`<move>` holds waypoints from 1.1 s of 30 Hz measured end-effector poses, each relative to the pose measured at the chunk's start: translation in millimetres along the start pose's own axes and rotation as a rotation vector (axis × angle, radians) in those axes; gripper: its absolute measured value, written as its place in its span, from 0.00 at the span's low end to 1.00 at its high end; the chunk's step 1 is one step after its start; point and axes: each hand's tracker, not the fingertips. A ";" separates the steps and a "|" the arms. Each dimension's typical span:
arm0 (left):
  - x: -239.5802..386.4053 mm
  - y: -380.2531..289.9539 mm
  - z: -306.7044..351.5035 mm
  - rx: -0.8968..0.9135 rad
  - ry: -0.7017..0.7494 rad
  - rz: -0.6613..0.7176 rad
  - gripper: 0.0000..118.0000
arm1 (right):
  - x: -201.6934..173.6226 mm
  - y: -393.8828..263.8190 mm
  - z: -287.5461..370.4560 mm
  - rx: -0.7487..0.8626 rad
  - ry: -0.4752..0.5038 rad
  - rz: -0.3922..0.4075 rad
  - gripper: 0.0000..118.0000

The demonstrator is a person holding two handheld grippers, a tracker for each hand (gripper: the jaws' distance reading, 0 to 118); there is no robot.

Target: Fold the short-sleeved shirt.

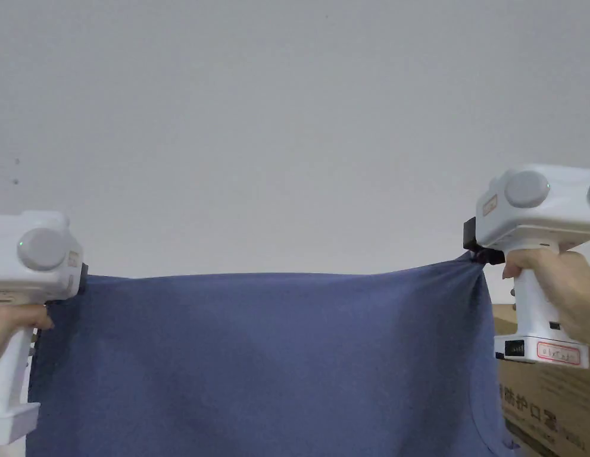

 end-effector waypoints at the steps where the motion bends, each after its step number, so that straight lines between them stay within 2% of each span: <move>1: 0.1 6.8 -7.3 -0.004 -0.004 -0.014 0.03 | -5.9 7.7 -4.6 0.005 -0.004 0.007 0.03; 3: 0.5 8.5 -15.7 0.028 -0.002 0.036 0.03 | -14.5 13.7 -11.7 0.023 -0.013 0.005 0.03; 6: 4.8 -6.5 -32.9 0.027 0.019 0.001 0.03 | -21.2 3.5 -26.0 0.038 -0.025 0.057 0.03; 10: 13.3 -55.3 -67.0 -0.018 0.041 -0.026 0.03 | -21.4 -41.6 -67.3 -0.038 -0.036 0.070 0.03; 17: 44.5 -204.6 -157.1 -0.278 0.052 -0.148 0.03 | -12.4 -183.1 -180.1 -0.305 -0.080 0.122 0.03; 20: 57.9 -287.0 -193.2 -0.391 0.061 -0.119 0.03 | -1.6 -264.1 -227.0 -0.432 -0.107 0.105 0.03; 23: 69.1 -367.1 -213.9 -0.515 0.034 -0.060 0.03 | 11.2 -346.9 -260.7 -0.564 -0.150 0.124 0.03; 25: 76.3 -411.1 -219.7 -0.587 0.047 -0.088 0.03 | 21.4 -394.6 -269.6 -0.640 -0.159 0.131 0.03; 28: 78.8 -460.5 -222.9 -0.646 0.050 -0.119 0.03 | 44.2 -445.6 -279.0 -0.715 -0.175 0.087 0.03; 33: 56.7 -477.2 -188.5 -0.671 0.009 -0.121 0.03 | 64.4 -470.8 -244.6 -0.736 -0.160 0.096 0.03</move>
